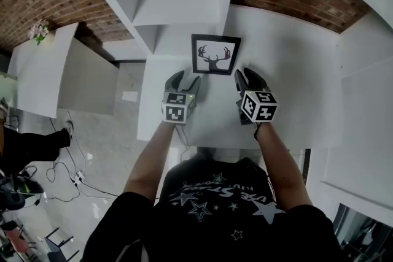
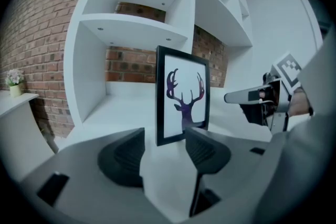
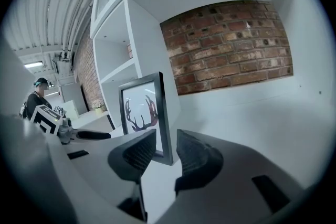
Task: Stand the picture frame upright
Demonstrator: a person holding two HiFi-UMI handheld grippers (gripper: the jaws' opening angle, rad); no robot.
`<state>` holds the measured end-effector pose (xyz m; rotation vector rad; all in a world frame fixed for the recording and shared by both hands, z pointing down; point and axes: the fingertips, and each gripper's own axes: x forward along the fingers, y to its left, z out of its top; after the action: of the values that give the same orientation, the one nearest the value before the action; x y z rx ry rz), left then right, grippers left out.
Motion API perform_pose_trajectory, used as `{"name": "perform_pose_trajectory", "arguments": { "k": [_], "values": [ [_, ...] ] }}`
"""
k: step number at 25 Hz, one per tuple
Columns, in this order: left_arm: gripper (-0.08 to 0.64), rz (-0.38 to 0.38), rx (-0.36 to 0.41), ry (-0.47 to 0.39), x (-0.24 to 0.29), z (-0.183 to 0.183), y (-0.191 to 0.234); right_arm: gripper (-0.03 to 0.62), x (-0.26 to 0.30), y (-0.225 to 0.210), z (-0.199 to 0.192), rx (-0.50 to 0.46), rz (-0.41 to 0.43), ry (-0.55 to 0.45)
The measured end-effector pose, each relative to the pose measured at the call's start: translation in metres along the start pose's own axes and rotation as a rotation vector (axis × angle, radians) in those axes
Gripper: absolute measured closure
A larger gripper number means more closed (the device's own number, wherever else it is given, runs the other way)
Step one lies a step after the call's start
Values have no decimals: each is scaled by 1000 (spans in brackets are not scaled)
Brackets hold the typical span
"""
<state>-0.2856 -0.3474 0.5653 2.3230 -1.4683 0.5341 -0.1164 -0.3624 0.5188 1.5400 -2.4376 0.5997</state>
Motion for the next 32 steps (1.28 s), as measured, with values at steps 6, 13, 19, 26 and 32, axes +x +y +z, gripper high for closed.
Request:
{"name": "perform_pose_trajectory", "arguments": {
  "k": [6, 13, 19, 26, 32],
  "values": [
    [334, 51, -34, -17, -23, 4, -18, 480, -17, 2, 6, -26, 64, -2],
    [344, 92, -65, -68, -46, 12, -46, 485, -41, 2, 14, -47, 141, -22],
    [392, 132, -79, -93, -64, 15, -78, 520, -73, -4, 22, -51, 218, -51],
    [463, 168, -104, -104, -81, 9, -117, 557, -108, -20, 18, -68, 265, -49],
    [507, 213, -111, -95, -99, 2, -155, 571, -139, -33, 10, -74, 304, -44]
  ]
}}
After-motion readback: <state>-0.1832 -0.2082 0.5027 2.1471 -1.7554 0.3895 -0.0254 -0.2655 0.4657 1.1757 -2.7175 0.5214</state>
